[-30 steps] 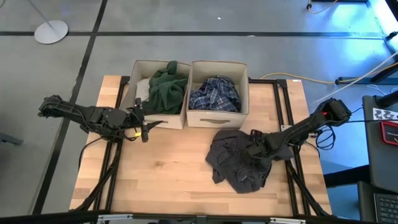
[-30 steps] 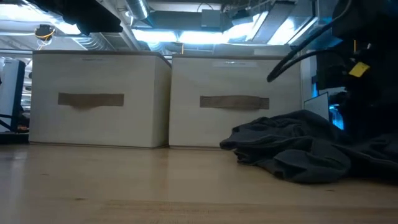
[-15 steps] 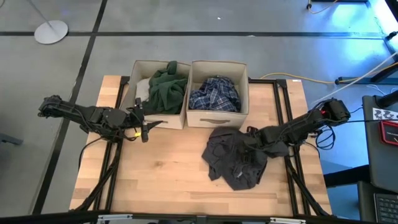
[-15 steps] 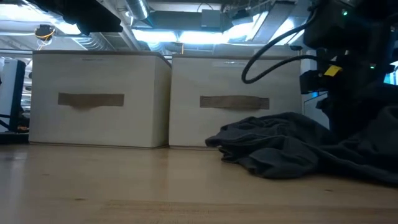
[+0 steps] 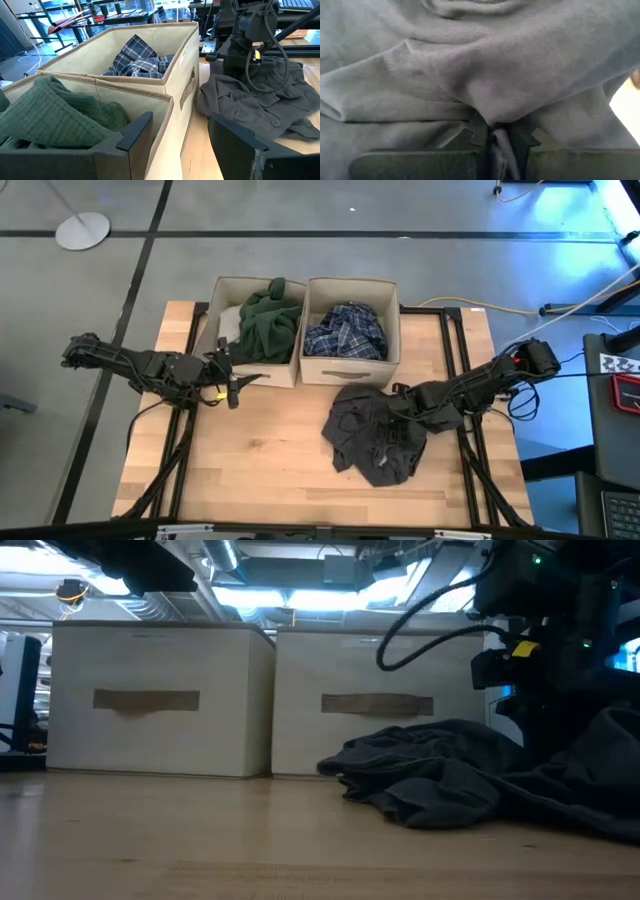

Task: Sort clothes
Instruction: Put the gray polo shirt into the left laundry organizer

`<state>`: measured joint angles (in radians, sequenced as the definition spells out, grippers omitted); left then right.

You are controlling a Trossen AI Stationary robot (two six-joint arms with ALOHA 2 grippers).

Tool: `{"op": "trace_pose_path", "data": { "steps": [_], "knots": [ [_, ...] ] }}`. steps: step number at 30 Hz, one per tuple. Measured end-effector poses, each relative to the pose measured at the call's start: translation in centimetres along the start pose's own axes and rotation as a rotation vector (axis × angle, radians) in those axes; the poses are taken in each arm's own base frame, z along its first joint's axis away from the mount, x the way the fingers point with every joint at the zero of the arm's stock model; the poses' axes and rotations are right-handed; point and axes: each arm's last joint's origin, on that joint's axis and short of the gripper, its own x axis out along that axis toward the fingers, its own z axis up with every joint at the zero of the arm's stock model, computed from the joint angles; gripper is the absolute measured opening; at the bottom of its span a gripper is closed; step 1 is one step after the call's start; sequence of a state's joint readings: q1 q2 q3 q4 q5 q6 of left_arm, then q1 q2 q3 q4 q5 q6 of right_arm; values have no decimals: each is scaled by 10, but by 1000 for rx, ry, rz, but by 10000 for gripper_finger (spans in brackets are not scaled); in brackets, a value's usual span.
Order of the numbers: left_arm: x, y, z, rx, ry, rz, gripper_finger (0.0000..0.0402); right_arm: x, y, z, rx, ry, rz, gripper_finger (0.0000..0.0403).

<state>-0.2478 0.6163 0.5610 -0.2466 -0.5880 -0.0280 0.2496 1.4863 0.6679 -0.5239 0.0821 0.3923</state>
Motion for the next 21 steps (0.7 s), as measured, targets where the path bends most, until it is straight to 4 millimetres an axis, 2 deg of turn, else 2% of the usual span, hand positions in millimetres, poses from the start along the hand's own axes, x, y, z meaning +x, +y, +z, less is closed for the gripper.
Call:
{"op": "trace_pose_path", "data": {
  "steps": [6,15,21],
  "knots": [
    [0,0,0,-11,0,0,180,-21,19,27,-52,-113,76,27],
    [0,0,-1,-21,6,0,180,-62,33,70,-84,-321,115,27],
    [0,0,-1,-28,12,0,180,-110,40,103,-50,-513,77,27]
  ]
}}
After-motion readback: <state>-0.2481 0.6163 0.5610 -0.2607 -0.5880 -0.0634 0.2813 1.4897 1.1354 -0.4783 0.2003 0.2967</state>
